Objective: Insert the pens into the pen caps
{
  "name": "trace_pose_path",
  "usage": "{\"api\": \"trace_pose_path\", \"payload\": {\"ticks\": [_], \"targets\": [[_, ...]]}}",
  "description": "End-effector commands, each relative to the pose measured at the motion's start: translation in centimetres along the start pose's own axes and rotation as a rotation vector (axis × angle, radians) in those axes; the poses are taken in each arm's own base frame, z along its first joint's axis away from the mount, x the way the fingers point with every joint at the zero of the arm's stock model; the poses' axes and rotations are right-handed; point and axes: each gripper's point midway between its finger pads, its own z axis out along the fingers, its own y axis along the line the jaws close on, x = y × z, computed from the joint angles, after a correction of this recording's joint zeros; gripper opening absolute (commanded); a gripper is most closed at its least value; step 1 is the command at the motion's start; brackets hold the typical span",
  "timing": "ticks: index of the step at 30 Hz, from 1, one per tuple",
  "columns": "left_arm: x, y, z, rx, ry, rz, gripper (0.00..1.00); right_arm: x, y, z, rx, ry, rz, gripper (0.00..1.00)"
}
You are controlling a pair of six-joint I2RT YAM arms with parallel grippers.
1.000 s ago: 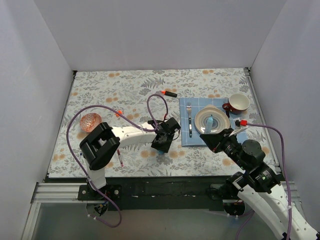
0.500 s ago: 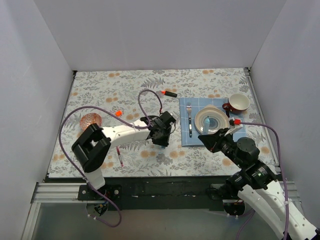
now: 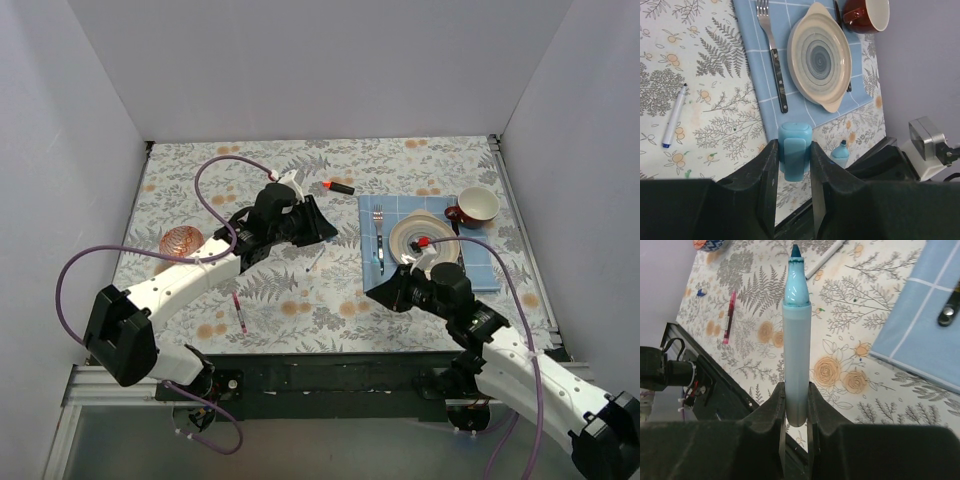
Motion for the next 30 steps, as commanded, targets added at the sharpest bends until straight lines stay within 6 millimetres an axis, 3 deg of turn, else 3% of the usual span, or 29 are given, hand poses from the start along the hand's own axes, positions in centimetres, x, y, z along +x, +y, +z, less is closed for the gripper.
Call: {"api": "trace_pose_path", "payload": {"ticks": [1,9,18,30], "targets": [[0.0,-1.3,-0.1,0.067,-0.002,-0.023,0.0,-1.5,4.1,1.2,-0.149,-0.043,-0.043,0.01],[1.0,-0.8,0.0,0.077,0.016,-0.02,0.0,-0.6,6.3,3.0,-0.177,-0.004,-0.073,0.01],[2.1,-0.5,-0.2,0.099,0.033,-0.066,0.0,-1.2,7.6,4.8,-0.181,-0.002,-0.082,0.01],[2.9,-0.4,0.1,0.118,0.054,-0.091,0.0,-0.4,7.6,6.0,-0.173,0.031,-0.069,0.01]]}}
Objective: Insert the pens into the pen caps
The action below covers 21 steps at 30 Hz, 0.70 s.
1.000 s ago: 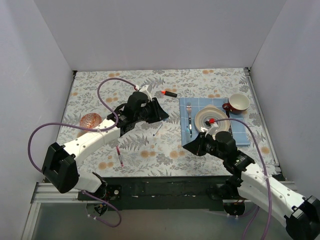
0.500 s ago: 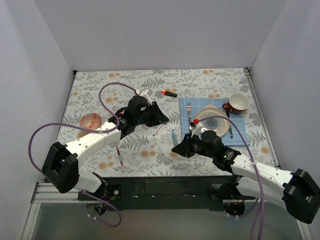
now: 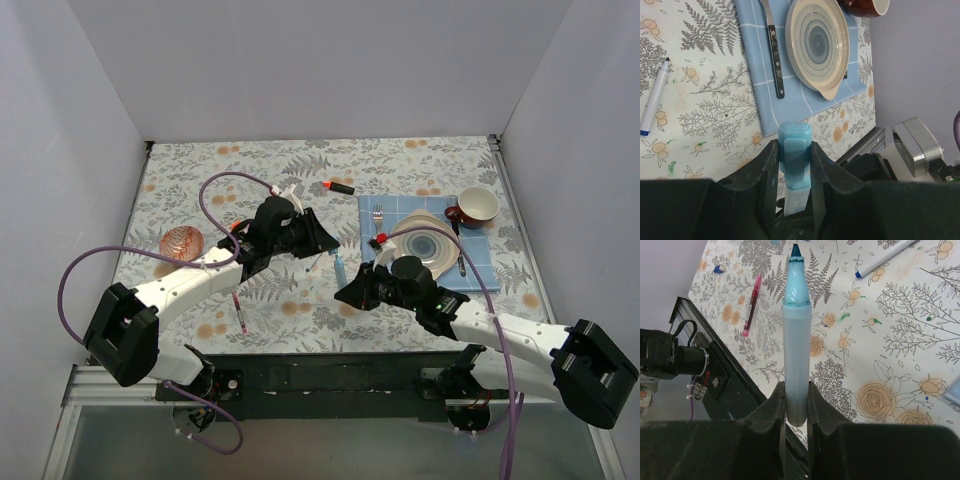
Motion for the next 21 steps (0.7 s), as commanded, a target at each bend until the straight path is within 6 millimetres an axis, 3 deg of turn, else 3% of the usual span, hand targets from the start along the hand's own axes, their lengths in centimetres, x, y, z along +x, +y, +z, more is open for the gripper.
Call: {"api": "trace_pose_path", "payload": {"ticks": [1,15,21], "targets": [[-0.2,-1.3,-0.8,0.06,-0.013,-0.003,0.0,-2.5,1.9,0.6,-0.047,-0.073,-0.015,0.01],[1.9,0.5,-0.5,0.049,0.034,-0.032,0.0,-3.1,1.8,1.1,-0.033,-0.085,0.001,0.01],[2.5,0.4,-0.4,0.068,0.057,-0.039,0.0,-3.2,1.3,1.3,-0.004,-0.092,0.009,0.01]]}}
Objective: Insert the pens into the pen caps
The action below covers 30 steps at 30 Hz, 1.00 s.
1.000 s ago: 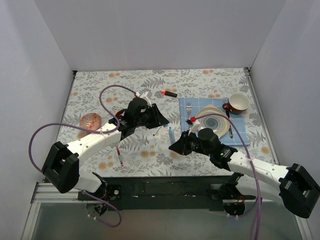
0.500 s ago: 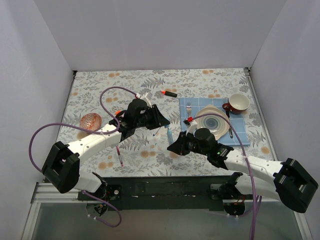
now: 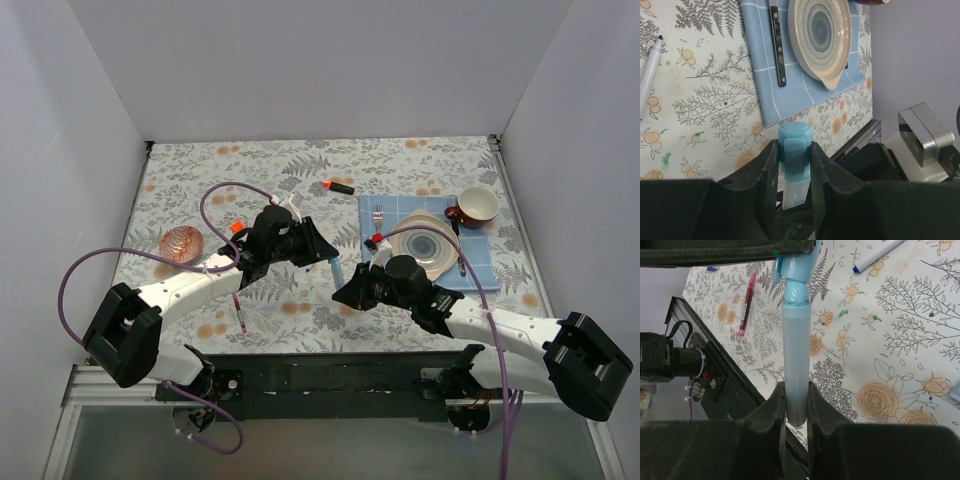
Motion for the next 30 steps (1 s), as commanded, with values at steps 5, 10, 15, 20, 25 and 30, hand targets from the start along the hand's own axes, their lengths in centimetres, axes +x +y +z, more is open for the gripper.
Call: {"api": "trace_pose_path", "payload": {"ticks": [5,10,15,20,25,30], "targets": [[1.5,-0.3,-0.7,0.057,0.037,-0.03,0.0,-5.3,1.1,0.7,0.035,-0.174,-0.012,0.01],[2.3,-0.4,-0.8,0.075,0.063,-0.031,0.0,-7.3,0.6,0.8,0.102,-0.233,-0.019,0.01],[2.7,-0.8,-0.7,0.096,0.09,-0.002,0.02,-8.3,1.0,1.0,0.101,-0.259,-0.038,0.01],[3.1,-0.2,-0.7,0.07,0.107,0.021,0.0,-9.1,1.2,1.0,0.109,-0.274,-0.062,0.01],[3.8,0.1,-0.7,0.06,0.155,0.054,0.0,-9.7,2.0,0.9,0.09,-0.267,-0.135,0.01],[4.3,-0.3,-1.2,0.075,0.188,0.064,0.04,-10.1,2.0,0.5,0.102,-0.279,-0.156,0.01]]}}
